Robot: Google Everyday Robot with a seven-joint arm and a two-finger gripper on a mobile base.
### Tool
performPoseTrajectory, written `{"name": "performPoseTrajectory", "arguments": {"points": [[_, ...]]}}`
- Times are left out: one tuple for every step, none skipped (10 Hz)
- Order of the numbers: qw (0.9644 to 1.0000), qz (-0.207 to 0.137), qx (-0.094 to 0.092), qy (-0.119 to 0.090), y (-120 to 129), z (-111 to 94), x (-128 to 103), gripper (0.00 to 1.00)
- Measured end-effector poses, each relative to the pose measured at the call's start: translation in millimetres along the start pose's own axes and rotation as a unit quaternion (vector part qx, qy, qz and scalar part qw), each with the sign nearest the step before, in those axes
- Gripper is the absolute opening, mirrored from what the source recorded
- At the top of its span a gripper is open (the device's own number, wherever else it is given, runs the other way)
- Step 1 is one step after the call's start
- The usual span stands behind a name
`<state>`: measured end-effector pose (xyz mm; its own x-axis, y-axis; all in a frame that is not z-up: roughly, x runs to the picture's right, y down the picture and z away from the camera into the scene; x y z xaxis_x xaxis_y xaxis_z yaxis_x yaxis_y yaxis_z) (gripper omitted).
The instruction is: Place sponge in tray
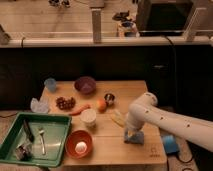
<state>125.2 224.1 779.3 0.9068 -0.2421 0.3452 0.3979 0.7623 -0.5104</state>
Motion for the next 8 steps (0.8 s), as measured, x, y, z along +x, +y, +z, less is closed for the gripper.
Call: {"name": "performPoseTrajectory", "arguments": {"points": [[1.0, 0.003, 0.001, 0.0, 0.8, 0.5, 0.3, 0.45], [1.0, 0.005, 0.003, 0.0, 0.6, 0.2, 0.4, 0.43], [1.0, 0.006, 0.006, 0.002, -3.5, -2.9, 1.0, 0.37], [0.9999, 0.006, 0.011, 0.002, -13.3, -10.0, 0.1, 0.28], [0.9999, 0.008, 0.013, 0.003, -21.9, -18.1, 0.7, 0.16], [0.9999, 0.008, 0.013, 0.004, -21.9, -19.3, 0.7, 0.09], [0.9998, 0.009, 0.016, 0.004, -21.3, -19.0, 0.8, 0.06], [0.9998, 0.012, 0.016, 0.003, -17.7, -16.2, 0.4, 0.07]]}}
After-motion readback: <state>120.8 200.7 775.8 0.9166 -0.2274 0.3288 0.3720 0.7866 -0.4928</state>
